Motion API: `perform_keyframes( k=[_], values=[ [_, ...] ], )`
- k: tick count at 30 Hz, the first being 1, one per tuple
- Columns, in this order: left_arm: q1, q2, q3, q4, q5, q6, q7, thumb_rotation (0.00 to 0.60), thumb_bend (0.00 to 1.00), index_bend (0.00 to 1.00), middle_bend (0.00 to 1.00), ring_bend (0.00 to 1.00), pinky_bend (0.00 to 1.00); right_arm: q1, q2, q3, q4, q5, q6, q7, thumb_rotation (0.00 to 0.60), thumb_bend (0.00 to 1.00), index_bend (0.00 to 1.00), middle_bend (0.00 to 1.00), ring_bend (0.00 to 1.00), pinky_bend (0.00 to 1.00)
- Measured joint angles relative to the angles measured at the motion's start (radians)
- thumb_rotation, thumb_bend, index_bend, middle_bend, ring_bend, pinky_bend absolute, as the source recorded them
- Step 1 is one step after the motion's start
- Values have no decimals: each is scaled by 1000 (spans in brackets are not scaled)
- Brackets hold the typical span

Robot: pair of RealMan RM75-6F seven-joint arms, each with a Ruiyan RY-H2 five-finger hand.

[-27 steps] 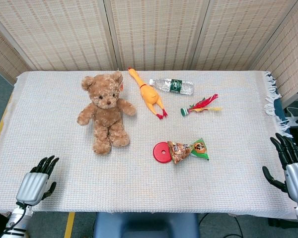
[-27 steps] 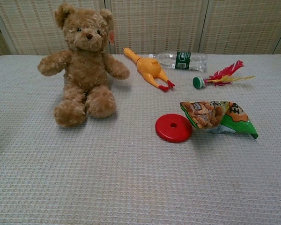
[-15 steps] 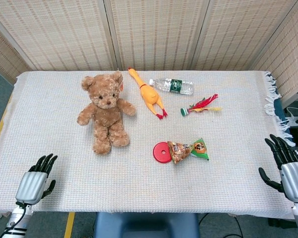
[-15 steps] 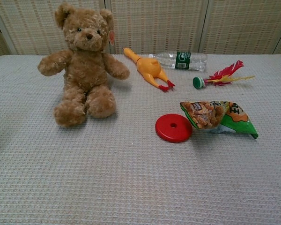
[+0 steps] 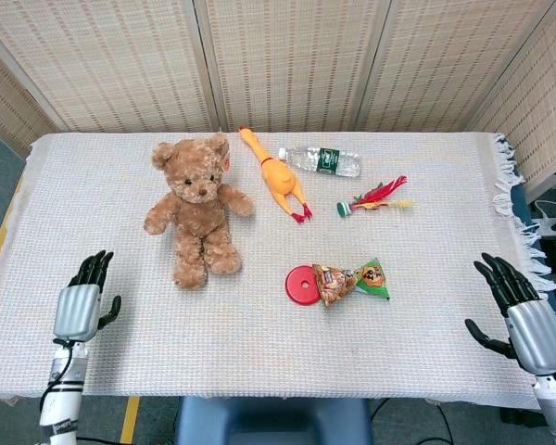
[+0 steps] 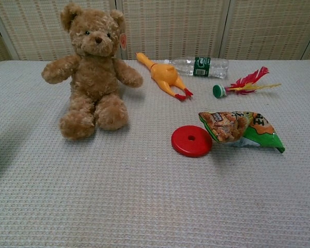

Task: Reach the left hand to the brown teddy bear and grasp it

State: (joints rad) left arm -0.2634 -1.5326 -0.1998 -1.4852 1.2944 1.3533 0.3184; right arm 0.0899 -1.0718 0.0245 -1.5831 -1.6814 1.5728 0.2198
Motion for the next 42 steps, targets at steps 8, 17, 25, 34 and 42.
perform_keyframes(
  k=[8, 17, 25, 34, 42],
  values=[
    [-112, -135, -133, 90, -145, -69, -37, 600, 418, 0, 29, 51, 286, 12, 8, -8, 19, -13, -3, 63, 600, 156, 0, 0, 0, 148],
    [-233, -249, -219, 248, -258, -130, -5, 600, 426, 0, 29, 52, 285, 15, 27, -17, 9, -9, -15, 94, 600, 156, 0, 0, 0, 148],
    [-324, -352, -294, 361, -308, -97, -14, 600, 420, 0, 57, 75, 294, 14, 32, -12, 6, 4, -13, 108, 600, 156, 0, 0, 0, 149],
    [-363, -379, -333, 334, -350, -111, -71, 600, 407, 0, 71, 95, 304, 14, 38, -12, 6, 9, -11, 123, 600, 156, 0, 0, 0, 149],
    [-397, -409, -368, 330, -385, -94, -93, 600, 403, 67, 154, 144, 335, 18, 43, -9, 1, 15, -19, 127, 600, 157, 0, 0, 0, 149]
  ],
)
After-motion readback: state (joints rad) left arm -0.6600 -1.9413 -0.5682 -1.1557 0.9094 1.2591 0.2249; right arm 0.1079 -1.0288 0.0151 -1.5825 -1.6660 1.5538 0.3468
